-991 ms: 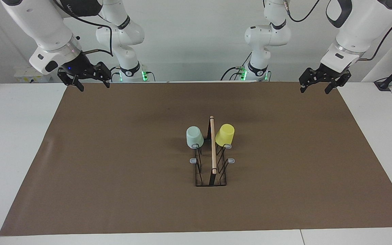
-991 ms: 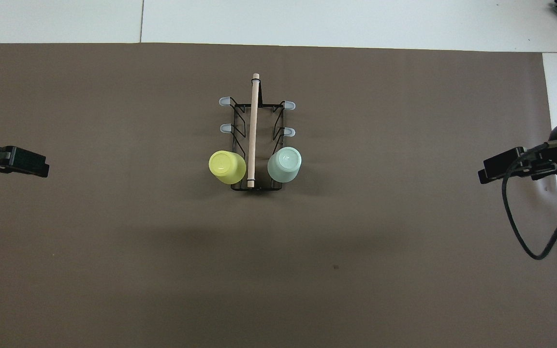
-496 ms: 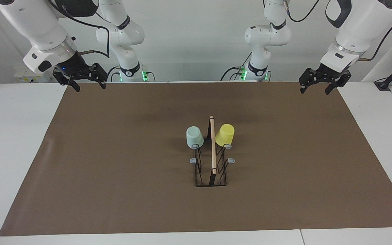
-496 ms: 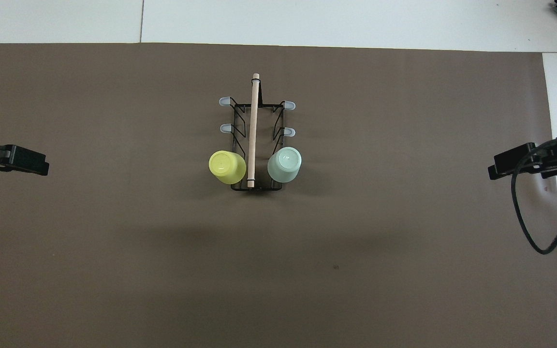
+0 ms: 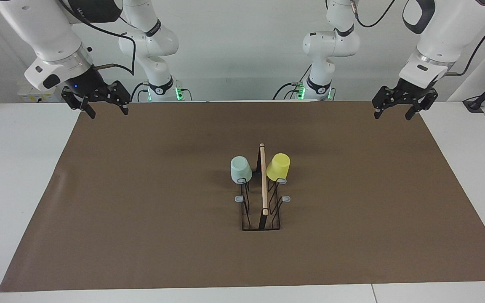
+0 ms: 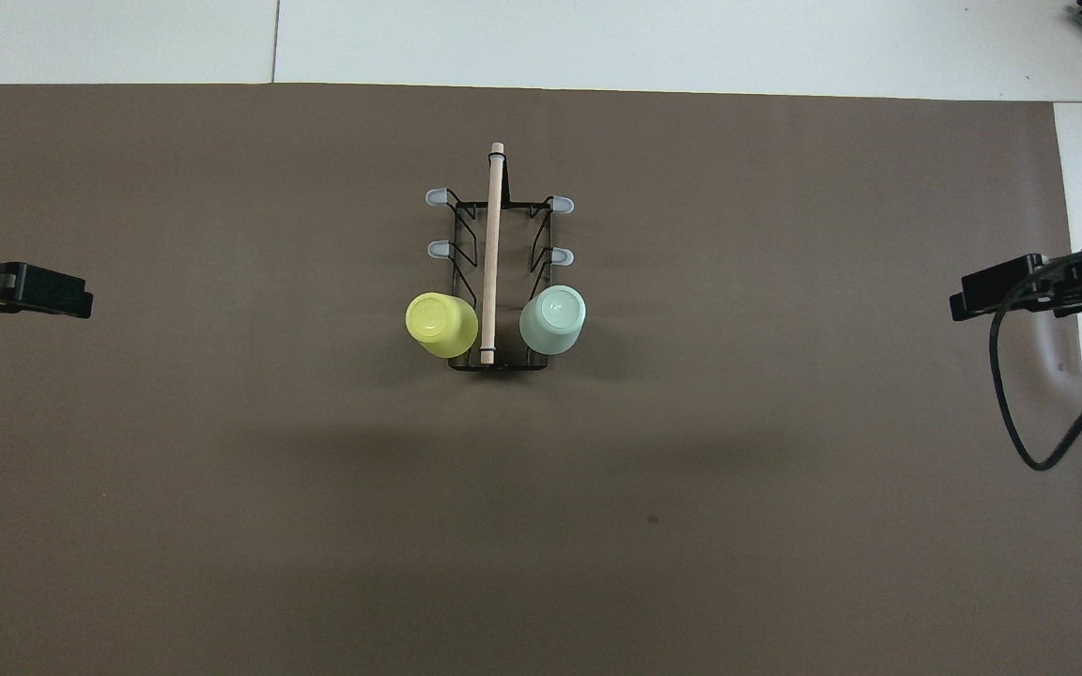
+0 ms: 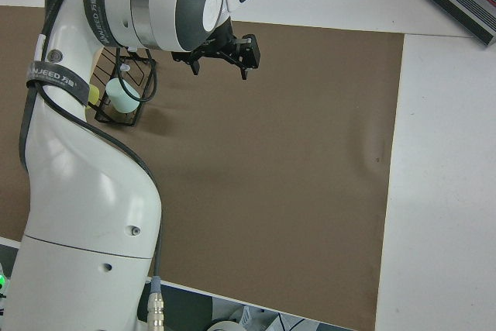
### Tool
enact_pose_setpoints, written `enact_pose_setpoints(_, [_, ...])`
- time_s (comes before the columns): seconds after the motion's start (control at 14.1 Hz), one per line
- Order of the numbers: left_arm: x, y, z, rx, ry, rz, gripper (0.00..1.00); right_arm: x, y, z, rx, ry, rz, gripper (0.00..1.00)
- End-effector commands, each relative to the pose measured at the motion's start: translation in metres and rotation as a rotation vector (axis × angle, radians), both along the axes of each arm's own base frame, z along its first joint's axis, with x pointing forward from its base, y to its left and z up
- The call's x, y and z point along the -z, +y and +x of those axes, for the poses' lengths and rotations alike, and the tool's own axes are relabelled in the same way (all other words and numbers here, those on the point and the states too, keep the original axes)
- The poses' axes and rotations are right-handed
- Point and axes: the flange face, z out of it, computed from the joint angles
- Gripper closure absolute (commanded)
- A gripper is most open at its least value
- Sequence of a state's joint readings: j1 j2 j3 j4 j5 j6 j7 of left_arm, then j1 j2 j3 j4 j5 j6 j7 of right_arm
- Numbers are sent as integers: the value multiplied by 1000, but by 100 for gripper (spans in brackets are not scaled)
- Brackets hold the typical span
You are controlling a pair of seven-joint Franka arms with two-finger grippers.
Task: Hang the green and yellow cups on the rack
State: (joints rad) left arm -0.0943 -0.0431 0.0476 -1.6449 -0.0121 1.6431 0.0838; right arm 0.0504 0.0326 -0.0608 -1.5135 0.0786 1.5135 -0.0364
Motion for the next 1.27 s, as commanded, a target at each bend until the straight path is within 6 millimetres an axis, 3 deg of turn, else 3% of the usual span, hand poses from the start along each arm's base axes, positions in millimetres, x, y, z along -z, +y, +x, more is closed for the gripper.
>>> enact_pose_setpoints(0.0, [0, 3, -5, -6, -16, 5, 0, 9, -2, 3, -18, -29, -24, 0])
enact_pose_setpoints(1.06, [2, 8, -11, 44, 41, 36, 0, 15, 1, 6, -22, -52, -24, 0])
enact_pose_setpoints(1.2, [-6, 6, -7, 46, 26, 39, 0, 15, 1, 6, -22, -52, -24, 0])
